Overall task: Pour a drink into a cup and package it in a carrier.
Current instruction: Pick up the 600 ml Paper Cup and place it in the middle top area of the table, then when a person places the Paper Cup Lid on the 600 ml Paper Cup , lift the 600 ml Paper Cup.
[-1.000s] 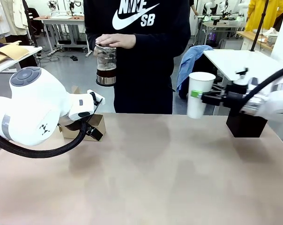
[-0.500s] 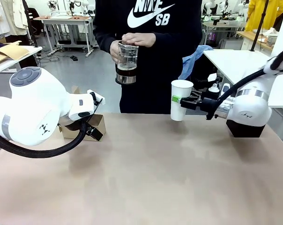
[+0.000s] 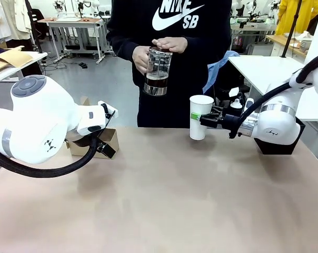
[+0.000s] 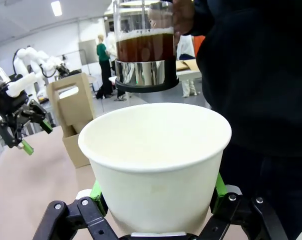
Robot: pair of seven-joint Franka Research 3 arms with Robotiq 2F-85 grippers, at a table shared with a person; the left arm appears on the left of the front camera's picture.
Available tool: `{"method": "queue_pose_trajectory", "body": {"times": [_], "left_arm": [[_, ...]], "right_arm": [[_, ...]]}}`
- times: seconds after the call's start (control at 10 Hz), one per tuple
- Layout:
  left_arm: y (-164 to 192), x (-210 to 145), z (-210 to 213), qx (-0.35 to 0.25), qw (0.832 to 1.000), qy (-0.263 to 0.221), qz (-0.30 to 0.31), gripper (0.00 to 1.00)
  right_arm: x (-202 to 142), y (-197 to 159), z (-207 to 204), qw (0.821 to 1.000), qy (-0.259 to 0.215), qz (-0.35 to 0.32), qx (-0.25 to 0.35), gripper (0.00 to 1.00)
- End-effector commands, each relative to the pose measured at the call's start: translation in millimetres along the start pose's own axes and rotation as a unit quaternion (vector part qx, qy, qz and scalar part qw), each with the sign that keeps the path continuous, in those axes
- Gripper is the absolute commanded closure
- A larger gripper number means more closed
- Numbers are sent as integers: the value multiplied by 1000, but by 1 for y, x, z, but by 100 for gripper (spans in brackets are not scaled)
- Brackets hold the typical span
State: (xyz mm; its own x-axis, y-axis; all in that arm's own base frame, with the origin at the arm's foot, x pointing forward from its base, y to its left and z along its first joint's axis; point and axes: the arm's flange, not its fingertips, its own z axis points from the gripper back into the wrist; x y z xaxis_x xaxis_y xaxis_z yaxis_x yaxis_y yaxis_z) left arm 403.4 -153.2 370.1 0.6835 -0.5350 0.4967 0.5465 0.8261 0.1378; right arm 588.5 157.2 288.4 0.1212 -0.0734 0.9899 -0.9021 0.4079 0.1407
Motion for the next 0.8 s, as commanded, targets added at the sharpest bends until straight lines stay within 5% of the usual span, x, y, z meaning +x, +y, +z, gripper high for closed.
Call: {"method": "queue_pose_trajectory", "body": {"times": [0.0, 0.7], "left_arm": [[1, 0, 0, -1, 1000, -1, 1, 0], [1, 0, 0, -1, 1000, -1, 1, 0]], "right_arm": [[6, 2, 1, 1000, -5, 1, 0, 9], [6, 2, 1, 1000, -5, 1, 0, 9]]}}
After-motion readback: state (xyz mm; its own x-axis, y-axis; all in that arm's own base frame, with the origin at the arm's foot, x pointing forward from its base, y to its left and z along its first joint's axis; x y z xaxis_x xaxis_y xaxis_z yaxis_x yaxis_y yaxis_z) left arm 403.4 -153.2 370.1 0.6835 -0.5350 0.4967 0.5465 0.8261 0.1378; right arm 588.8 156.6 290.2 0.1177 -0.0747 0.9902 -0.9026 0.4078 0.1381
